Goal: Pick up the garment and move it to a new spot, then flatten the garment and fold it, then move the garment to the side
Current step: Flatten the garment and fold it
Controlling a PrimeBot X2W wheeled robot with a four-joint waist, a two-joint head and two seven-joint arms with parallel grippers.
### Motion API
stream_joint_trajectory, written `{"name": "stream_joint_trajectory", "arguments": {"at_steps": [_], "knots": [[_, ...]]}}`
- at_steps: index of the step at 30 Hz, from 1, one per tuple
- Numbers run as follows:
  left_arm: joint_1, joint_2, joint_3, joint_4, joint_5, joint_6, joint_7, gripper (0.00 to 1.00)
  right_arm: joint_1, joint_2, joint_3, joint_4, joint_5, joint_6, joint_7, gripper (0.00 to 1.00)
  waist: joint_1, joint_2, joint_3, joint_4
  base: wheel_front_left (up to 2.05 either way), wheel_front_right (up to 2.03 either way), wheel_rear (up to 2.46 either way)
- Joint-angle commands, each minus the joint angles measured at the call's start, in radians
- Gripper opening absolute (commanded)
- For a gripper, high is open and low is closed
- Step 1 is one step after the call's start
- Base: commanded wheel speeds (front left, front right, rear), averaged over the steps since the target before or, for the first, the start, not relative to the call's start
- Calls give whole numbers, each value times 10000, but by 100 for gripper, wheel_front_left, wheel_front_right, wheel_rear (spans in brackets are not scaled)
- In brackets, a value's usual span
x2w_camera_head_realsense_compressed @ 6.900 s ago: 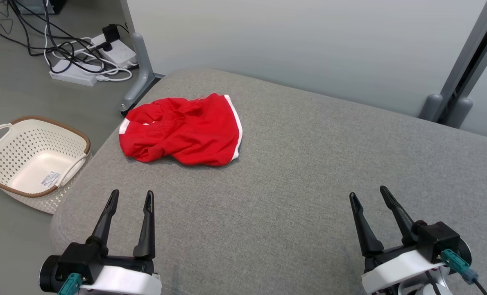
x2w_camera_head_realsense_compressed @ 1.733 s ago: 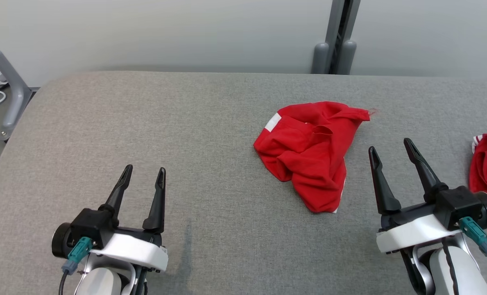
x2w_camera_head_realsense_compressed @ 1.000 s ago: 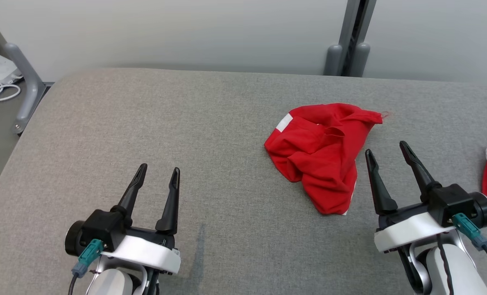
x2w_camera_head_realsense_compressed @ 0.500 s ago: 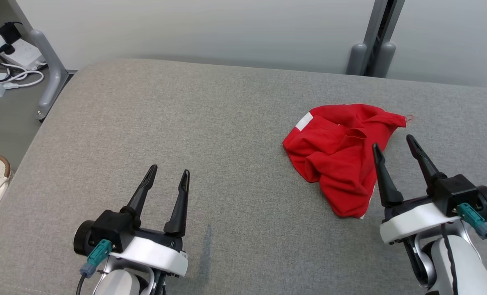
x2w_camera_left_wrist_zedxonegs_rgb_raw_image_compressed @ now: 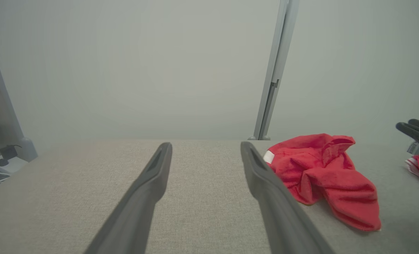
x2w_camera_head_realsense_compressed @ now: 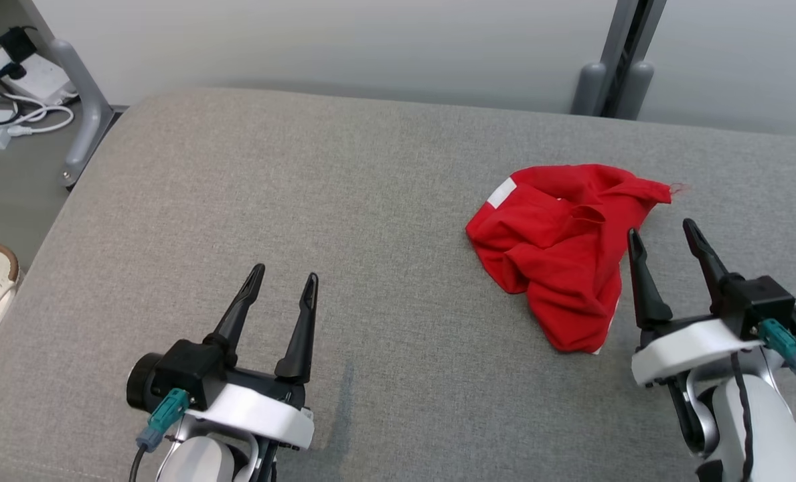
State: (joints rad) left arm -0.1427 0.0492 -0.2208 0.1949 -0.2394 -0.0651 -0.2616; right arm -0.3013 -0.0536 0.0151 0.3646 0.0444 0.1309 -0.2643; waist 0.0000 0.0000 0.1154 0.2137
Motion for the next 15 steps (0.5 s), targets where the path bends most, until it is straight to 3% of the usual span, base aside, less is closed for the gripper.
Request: {"name": "stream_joint_trajectory", "arguments": {"at_steps": [1,8,15], "knots": [[-185,35,-26,-20,-29,-42,-40,100,-270,-12,-49,317,-85,-3,1,100,0,0,200,92,0,0,0],[-469,36,-254,147,-93,-107,-40,100,-1633,0,194,2492,169,-3,0,100,0,0,705,482,0,0,0],[-635,36,-309,191,-202,-62,-40,100,-2440,-139,466,3481,353,-3,0,100,0,0,934,804,0,0,0]]}}
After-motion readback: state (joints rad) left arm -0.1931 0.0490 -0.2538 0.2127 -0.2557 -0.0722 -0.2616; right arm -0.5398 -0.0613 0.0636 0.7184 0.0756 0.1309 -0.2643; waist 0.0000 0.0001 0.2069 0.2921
